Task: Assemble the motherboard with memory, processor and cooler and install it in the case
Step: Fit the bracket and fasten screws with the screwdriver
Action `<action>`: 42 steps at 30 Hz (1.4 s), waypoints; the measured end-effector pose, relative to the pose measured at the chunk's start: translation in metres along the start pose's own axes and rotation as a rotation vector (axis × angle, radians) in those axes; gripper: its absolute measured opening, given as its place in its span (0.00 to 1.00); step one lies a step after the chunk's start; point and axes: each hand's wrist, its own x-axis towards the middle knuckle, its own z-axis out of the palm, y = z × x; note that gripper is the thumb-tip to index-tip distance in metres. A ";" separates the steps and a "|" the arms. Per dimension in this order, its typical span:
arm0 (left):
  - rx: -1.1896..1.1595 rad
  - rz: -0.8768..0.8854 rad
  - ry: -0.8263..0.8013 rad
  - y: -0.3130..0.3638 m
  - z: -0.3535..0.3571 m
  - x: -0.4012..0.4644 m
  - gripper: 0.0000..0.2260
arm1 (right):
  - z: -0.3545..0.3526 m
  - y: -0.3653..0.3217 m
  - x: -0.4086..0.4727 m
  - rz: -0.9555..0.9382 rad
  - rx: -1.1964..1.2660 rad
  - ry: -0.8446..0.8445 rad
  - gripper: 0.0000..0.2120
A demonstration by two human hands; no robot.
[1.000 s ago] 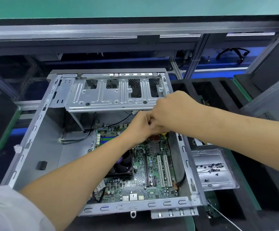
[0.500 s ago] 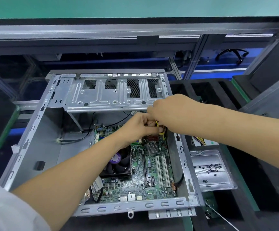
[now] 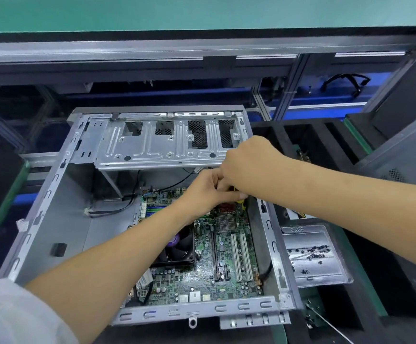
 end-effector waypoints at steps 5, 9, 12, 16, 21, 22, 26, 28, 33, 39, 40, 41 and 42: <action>0.034 -0.008 -0.100 0.001 -0.009 0.000 0.13 | 0.012 0.005 -0.005 -0.080 0.156 -0.021 0.12; 0.068 0.001 -0.050 0.000 -0.003 0.000 0.11 | 0.008 -0.004 0.003 0.003 0.016 -0.008 0.13; 0.030 -0.007 -0.051 -0.003 -0.002 -0.001 0.13 | 0.012 -0.002 0.002 0.005 -0.001 -0.002 0.12; -0.001 -0.036 -0.148 -0.001 -0.008 0.000 0.16 | 0.016 0.002 -0.005 -0.105 0.145 -0.014 0.13; 0.052 0.001 -0.050 -0.002 0.001 0.000 0.22 | 0.010 0.000 -0.002 0.010 0.023 -0.019 0.07; 0.063 0.013 -0.039 -0.003 0.001 0.000 0.21 | 0.013 0.000 -0.003 0.002 0.055 -0.013 0.04; 0.016 -0.013 -0.131 0.003 -0.006 0.000 0.14 | 0.017 0.005 -0.009 -0.065 0.176 -0.002 0.15; 0.029 -0.002 -0.120 -0.002 -0.006 0.001 0.13 | 0.016 0.002 -0.006 -0.035 0.132 0.001 0.09; 0.045 0.004 -0.020 -0.007 -0.001 0.001 0.17 | 0.018 -0.001 0.000 0.020 0.079 0.038 0.09; -0.013 -0.005 -0.088 -0.004 -0.007 0.003 0.12 | 0.013 0.000 -0.010 -0.038 0.106 0.063 0.11; 0.000 0.002 -0.066 -0.005 -0.005 0.002 0.10 | 0.013 -0.001 -0.008 -0.026 0.066 0.071 0.08; 0.008 0.002 -0.041 -0.005 -0.003 0.001 0.08 | 0.010 -0.001 -0.007 -0.014 0.031 0.046 0.04; 0.022 0.019 -0.029 -0.002 -0.001 -0.001 0.08 | 0.009 -0.001 -0.006 0.004 0.006 0.026 0.06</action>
